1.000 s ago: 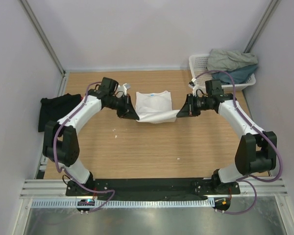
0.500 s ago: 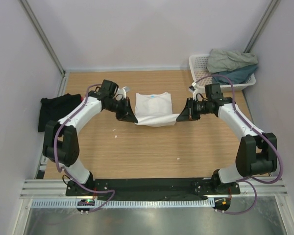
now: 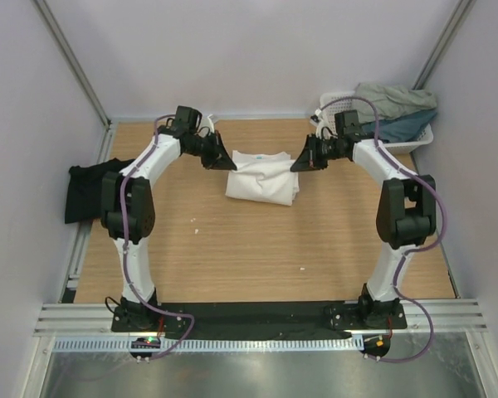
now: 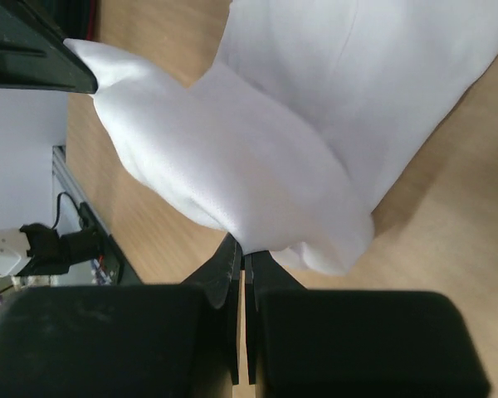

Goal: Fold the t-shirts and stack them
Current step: Fold the tshirt

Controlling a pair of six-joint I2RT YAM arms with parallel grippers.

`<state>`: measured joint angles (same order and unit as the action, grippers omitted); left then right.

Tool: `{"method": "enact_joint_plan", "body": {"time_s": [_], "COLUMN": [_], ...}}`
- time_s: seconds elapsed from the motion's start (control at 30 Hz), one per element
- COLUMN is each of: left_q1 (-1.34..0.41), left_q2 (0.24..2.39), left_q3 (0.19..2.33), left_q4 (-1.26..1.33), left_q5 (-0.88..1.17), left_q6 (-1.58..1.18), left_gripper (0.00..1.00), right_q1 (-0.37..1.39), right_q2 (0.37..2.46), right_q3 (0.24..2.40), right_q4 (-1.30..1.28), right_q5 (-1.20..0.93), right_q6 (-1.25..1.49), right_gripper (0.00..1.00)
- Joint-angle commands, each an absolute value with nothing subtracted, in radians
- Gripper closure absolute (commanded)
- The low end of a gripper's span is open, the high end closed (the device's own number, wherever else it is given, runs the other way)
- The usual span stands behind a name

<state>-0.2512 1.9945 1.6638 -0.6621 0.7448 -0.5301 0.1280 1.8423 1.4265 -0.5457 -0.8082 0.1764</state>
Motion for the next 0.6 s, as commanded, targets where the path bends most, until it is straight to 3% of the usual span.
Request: {"method": "enact_joint_plan", "body": {"time_s": [0.0, 0.13, 0.2, 0.23, 0.27, 0.33, 0.37, 0.4, 0.43, 0.5, 0.57], "left_q1": [-0.216, -0.206, -0.207, -0.207, -0.209, -0.212, -0.215, -0.218, -0.219, -0.219, -0.221], "left_q2": [2.133, 2.365, 2.397, 2.471, 2.496, 2.549, 2.559, 2.562, 2.551, 2.521, 2.456], "left_q3": [1.794, 2.073, 2.185, 2.248, 2.348, 2.417, 2.466, 2.485, 2.506, 2.507, 2.47], "left_q4": [-0.572, -0.519, -0.511, -0.514, -0.508, -0.483, -0.473, -0.451, -0.449, -0.457, -0.477], "left_q5": [0.772, 0.721, 0.68, 0.652, 0.628, 0.531, 0.502, 0.476, 0.46, 0.425, 0.417], "left_q6": [-0.578, -0.546, -0.522, -0.508, -0.493, -0.425, -0.413, -0.381, -0.362, -0.35, -0.327], "left_gripper": [1.0, 1.0, 0.95, 0.89, 0.7, 0.54, 0.31, 0.24, 0.21, 0.11, 0.09], "right_q1": [0.127, 0.13, 0.13, 0.132, 0.135, 0.13, 0.132, 0.132, 0.133, 0.13, 0.132], "right_q2": [1.996, 2.187, 2.247, 2.291, 2.313, 2.338, 2.342, 2.338, 2.329, 2.274, 2.177], "right_q3": [1.603, 1.832, 1.893, 1.92, 1.962, 1.994, 2.025, 2.034, 2.055, 2.056, 1.996], "right_q4": [-0.482, -0.466, -0.466, -0.463, -0.465, -0.453, -0.453, -0.445, -0.448, -0.436, -0.39], "right_q5": [-0.799, -0.776, -0.764, -0.759, -0.743, -0.671, -0.637, -0.57, -0.546, -0.513, -0.499], "right_q6": [0.156, 0.143, 0.137, 0.126, 0.123, 0.109, 0.103, 0.097, 0.078, 0.058, 0.055], "right_gripper": [0.98, 0.99, 0.99, 0.99, 0.98, 0.95, 0.79, 0.69, 0.61, 0.58, 0.46]}}
